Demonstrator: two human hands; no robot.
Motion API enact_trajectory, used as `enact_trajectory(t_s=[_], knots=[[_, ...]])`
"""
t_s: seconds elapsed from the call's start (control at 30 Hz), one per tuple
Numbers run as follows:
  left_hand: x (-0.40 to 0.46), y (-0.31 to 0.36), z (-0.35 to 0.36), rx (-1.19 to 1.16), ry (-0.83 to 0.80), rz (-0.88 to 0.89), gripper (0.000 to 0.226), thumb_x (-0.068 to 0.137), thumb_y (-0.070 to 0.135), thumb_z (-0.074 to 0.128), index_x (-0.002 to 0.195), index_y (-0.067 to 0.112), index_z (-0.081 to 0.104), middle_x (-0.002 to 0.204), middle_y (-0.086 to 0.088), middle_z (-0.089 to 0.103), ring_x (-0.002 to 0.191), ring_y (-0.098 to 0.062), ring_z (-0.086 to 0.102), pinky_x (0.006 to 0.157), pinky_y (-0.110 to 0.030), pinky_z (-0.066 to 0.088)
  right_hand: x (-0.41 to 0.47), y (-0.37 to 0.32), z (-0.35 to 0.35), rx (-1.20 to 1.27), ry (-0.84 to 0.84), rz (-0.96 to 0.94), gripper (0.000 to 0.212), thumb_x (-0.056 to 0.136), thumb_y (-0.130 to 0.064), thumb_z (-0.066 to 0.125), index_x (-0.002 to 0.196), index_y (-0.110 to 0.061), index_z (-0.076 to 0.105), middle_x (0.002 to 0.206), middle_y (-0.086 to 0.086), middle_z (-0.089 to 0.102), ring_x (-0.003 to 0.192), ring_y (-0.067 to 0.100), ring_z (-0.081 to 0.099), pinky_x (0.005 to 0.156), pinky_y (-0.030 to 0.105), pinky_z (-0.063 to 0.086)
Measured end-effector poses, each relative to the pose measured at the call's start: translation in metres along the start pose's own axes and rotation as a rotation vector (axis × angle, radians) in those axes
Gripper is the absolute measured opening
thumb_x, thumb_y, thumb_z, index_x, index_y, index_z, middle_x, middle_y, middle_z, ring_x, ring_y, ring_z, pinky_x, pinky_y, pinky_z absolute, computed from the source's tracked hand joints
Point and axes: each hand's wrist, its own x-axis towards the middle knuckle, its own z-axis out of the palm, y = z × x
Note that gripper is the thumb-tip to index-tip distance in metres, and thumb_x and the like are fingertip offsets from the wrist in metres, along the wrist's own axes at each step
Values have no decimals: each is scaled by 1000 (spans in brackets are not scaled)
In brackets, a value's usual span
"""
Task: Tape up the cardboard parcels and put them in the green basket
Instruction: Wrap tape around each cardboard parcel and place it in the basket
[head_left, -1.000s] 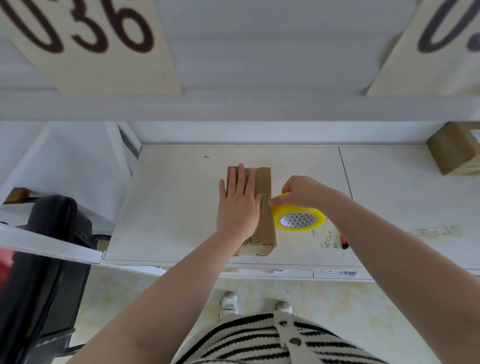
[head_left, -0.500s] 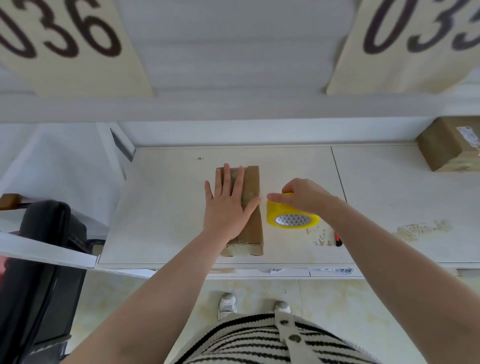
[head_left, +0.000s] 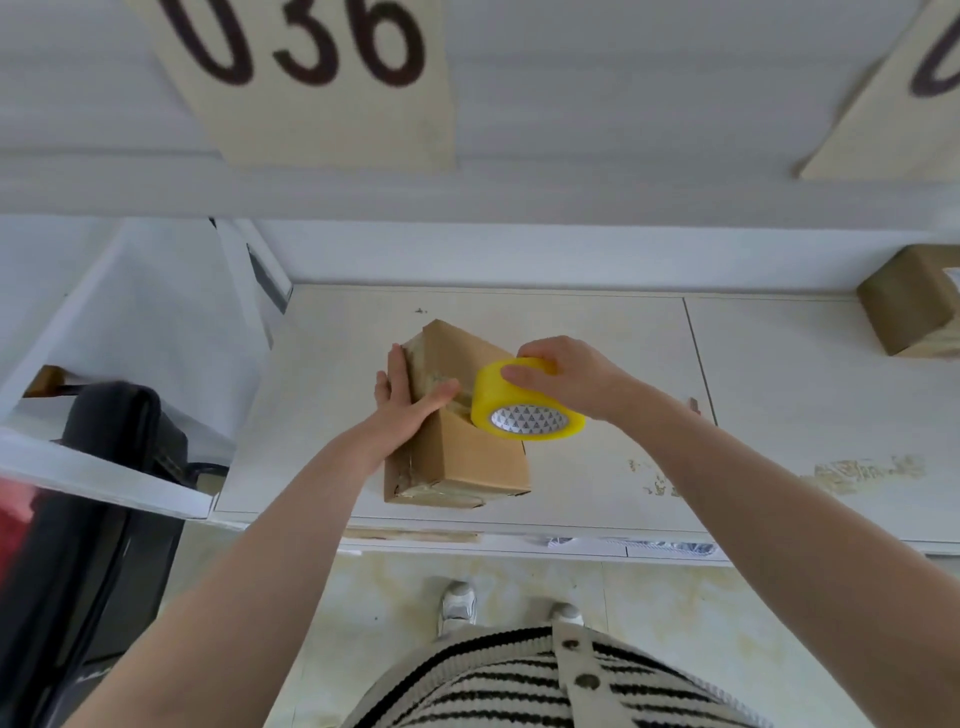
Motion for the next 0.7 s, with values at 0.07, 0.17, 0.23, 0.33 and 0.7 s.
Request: enact_trajectory(t_s=[0.07, 0.17, 0.23, 0.33, 0.7], knots=[[0, -1, 1, -56, 14, 33, 119, 59, 83, 58, 148, 54, -16, 163, 8, -6, 147, -25, 18, 111, -41, 25, 0, -1, 0, 58, -12, -8, 38, 95, -45, 57, 66, -20, 54, 63, -5, 48, 62, 15, 48, 61, 30, 38], [1, 0, 10, -144, -5, 74, 117, 62, 77, 63, 150, 54, -12, 159, 10, 4, 142, -22, 27, 102, -33, 28, 5, -9, -11, -128, -32, 18, 40, 93, -52, 55, 66, -23, 56, 65, -5, 53, 62, 12, 51, 59, 29, 39], [2, 1, 23, -209, -48, 87, 120, 60, 77, 65, 150, 54, -11, 159, 12, 6, 139, -18, 28, 103, -33, 28, 8, -15, -22, -322, -24, 36, 46, 88, -64, 52, 74, -21, 63, 73, 0, 61, 68, 16, 57, 63, 33, 44], [5, -1, 46, -308, -70, 102, 113, 66, 71, 64, 151, 52, -8, 161, 11, 5, 141, -14, 25, 109, -35, 26, 8, -18, -28, -423, -18, 53, 58, 83, -70, 51, 81, -15, 67, 79, 6, 66, 72, 22, 63, 64, 35, 49], [16, -30, 26, -315, -27, 184, 63, 93, 37, 65, 151, 31, 39, 149, 4, 49, 133, -12, 49, 113, -35, 38, 3, -14, -3, -145, -29, -10, 43, 94, -52, 55, 61, -25, 47, 58, -9, 46, 55, 5, 44, 54, 22, 33]])
